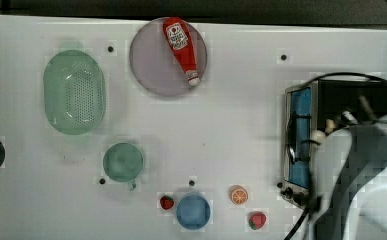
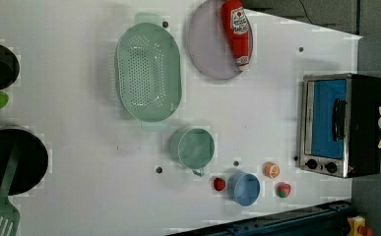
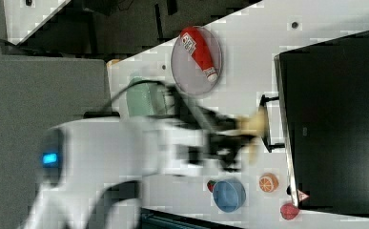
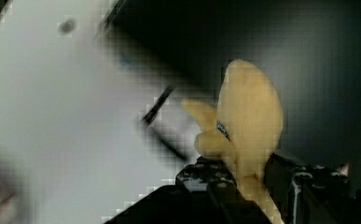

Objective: Pick banana from table and place on oven.

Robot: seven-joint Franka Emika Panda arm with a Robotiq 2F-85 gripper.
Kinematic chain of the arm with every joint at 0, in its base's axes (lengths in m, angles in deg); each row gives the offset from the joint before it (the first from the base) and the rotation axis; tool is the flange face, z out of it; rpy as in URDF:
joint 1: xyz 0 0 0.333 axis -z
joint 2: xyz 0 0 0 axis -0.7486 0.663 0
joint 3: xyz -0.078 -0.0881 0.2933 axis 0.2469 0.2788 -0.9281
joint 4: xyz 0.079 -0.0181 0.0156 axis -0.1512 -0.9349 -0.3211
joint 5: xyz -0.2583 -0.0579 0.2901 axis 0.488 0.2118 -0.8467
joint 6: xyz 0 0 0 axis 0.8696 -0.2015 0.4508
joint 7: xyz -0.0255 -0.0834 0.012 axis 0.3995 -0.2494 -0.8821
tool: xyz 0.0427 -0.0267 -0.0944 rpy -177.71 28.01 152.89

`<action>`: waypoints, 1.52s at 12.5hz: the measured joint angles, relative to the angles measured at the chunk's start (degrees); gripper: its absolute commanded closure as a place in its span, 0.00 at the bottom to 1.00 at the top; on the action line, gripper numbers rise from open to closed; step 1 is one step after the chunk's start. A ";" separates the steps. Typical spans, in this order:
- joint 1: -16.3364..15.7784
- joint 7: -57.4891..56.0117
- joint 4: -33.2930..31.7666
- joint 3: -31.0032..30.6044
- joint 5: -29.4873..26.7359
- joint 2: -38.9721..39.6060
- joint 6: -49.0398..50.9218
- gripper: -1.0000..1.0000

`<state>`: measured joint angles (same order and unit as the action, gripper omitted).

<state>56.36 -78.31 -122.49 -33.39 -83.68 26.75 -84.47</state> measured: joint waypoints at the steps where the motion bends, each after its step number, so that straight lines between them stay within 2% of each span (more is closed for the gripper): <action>1: 1.34 -2.91 0.34 1.72 0.81 3.88 -1.04 0.76; 3: 3.31 -7.18 0.73 3.90 1.26 9.90 -2.62 0.76; 4: 3.92 -8.71 0.73 4.21 1.30 11.68 -2.76 0.72; 6: 3.98 -11.68 1.62 4.66 0.28 13.53 -3.40 0.51; 10: 2.03 -17.67 5.04 3.57 0.49 13.32 -6.18 0.06; 11: 1.77 -18.11 4.59 2.76 0.56 12.06 -6.34 0.00; 17: -1.67 -17.56 5.82 -1.43 0.79 4.41 4.63 0.00; 19: -2.84 -11.48 5.43 -5.53 0.22 -0.66 9.69 0.00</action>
<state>53.52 -89.79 -117.07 -38.91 -83.46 26.08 -74.78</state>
